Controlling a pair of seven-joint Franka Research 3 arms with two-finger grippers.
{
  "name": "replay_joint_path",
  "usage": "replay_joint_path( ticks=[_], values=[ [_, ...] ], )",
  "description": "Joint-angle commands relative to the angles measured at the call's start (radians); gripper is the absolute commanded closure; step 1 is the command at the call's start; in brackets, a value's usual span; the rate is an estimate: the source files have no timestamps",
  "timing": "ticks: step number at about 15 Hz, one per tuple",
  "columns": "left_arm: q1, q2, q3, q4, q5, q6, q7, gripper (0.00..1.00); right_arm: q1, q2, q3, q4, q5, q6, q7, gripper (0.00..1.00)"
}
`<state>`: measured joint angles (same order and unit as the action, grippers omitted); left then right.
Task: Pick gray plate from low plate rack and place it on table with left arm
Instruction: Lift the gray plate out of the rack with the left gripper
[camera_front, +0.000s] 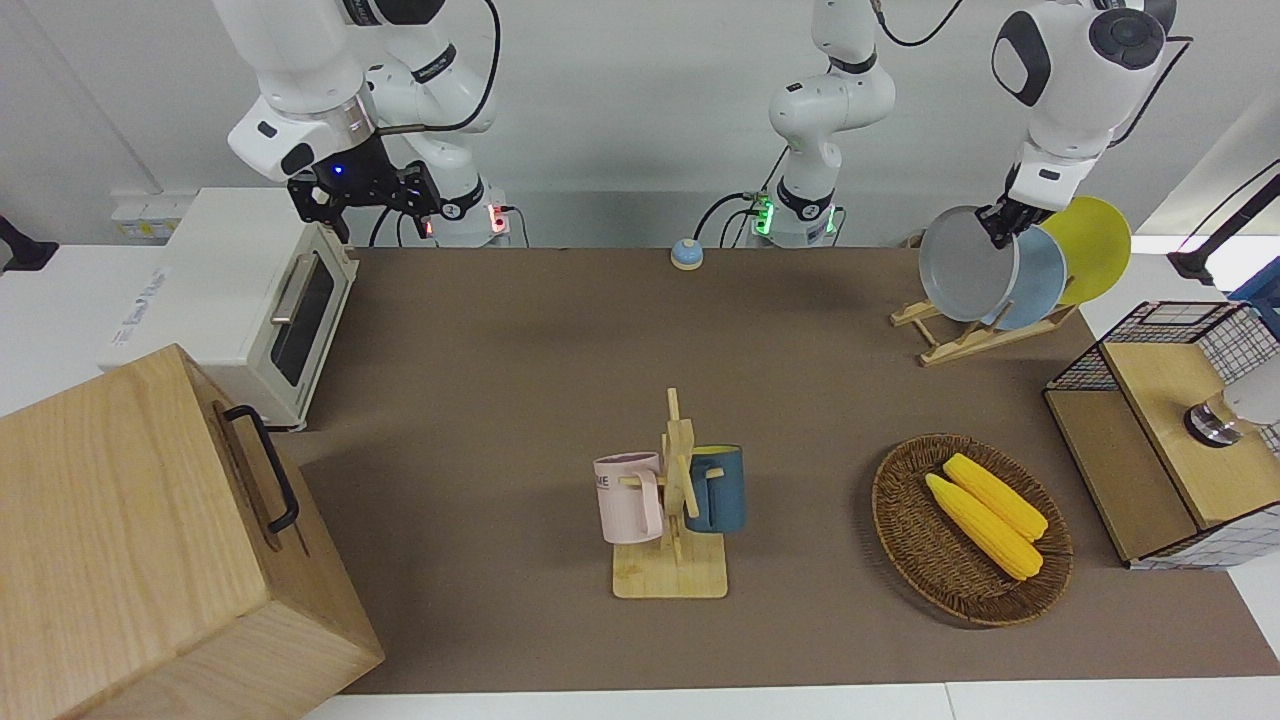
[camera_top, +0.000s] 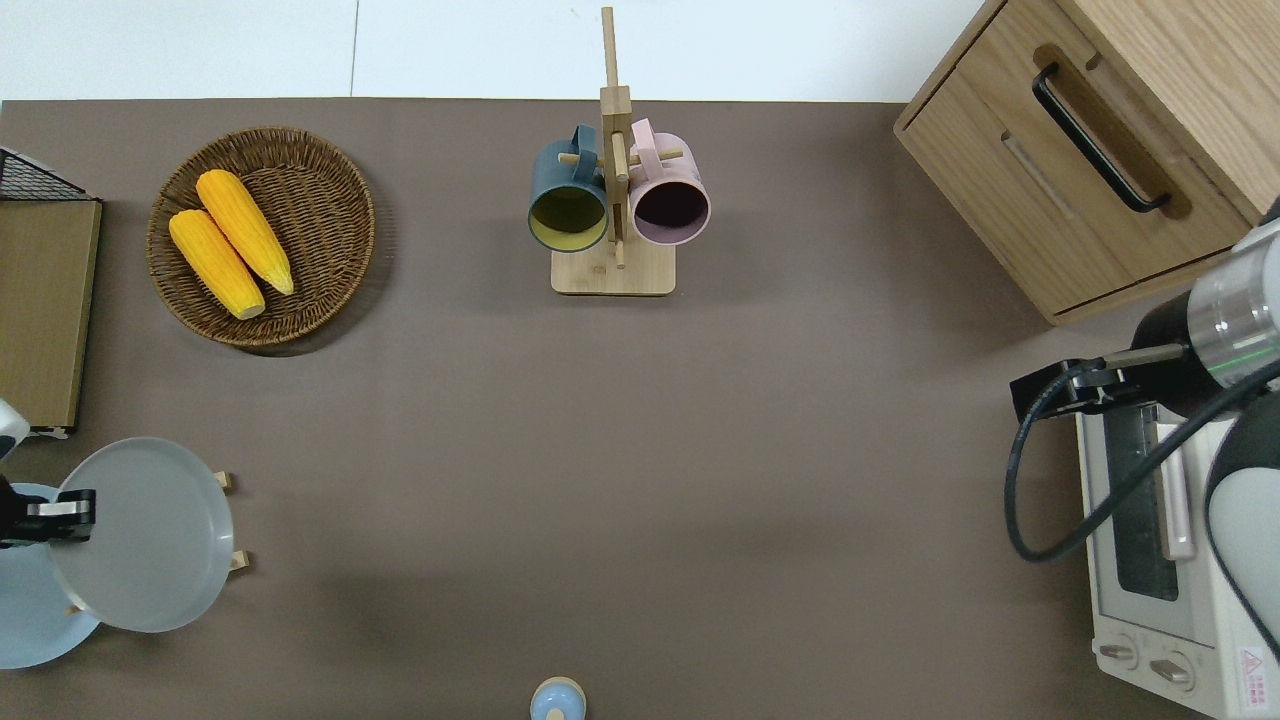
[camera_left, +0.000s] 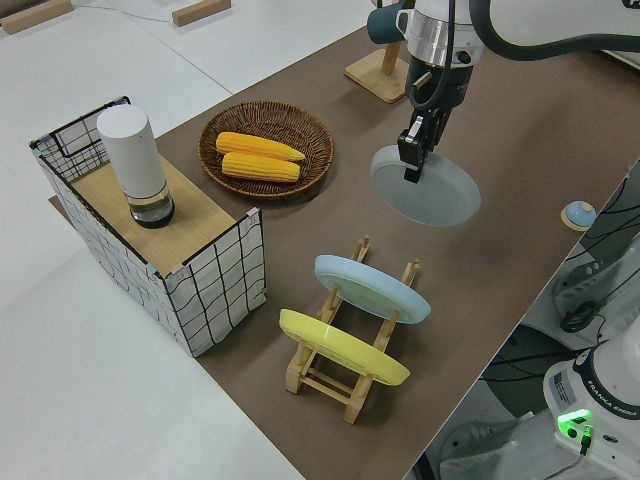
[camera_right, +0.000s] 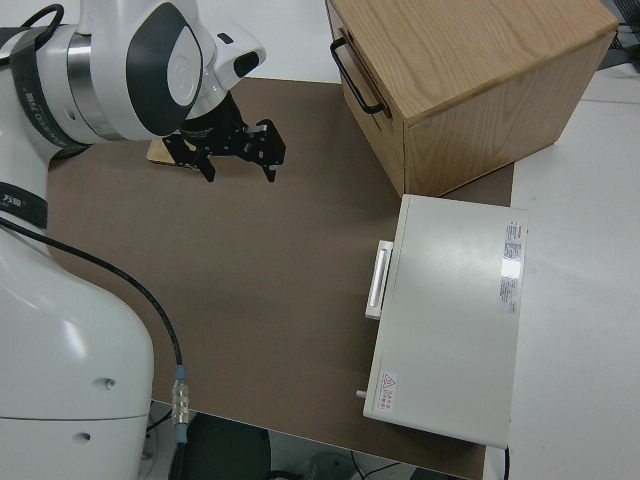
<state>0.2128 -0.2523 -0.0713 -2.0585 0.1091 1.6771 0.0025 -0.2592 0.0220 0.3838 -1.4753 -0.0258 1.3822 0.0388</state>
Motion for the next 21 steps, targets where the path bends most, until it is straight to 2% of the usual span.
replay_joint_path(
  ticks=[1,6,8,11,17,20,21],
  values=[
    [-0.073,0.025,0.008,-0.015,-0.115,0.024,0.014,1.00,-0.023,-0.004,0.021,0.007,-0.006,-0.011,0.012,0.017],
    [-0.167,0.036,0.008,-0.077,-0.287,0.102,0.016,0.99,-0.023,-0.002,0.020,0.007,-0.006,-0.011,0.012,0.017],
    [-0.185,0.064,0.008,-0.081,-0.341,0.119,0.074,0.98,-0.023,-0.002,0.021,0.006,-0.006,-0.011,0.012,0.017],
    [-0.178,0.087,0.008,-0.104,-0.393,0.150,0.172,0.95,-0.023,-0.002,0.021,0.007,-0.006,-0.011,0.012,0.017],
    [-0.171,0.091,0.018,-0.276,-0.499,0.358,0.280,0.95,-0.023,-0.002,0.021,0.007,-0.006,-0.011,0.012,0.017],
    [-0.168,0.116,0.021,-0.302,-0.513,0.380,0.327,0.95,-0.023,-0.002,0.021,0.007,-0.006,-0.011,0.012,0.017],
    [-0.164,0.120,0.021,-0.307,-0.513,0.380,0.342,0.89,-0.023,-0.002,0.021,0.007,-0.006,-0.011,0.012,0.017]
  ],
)
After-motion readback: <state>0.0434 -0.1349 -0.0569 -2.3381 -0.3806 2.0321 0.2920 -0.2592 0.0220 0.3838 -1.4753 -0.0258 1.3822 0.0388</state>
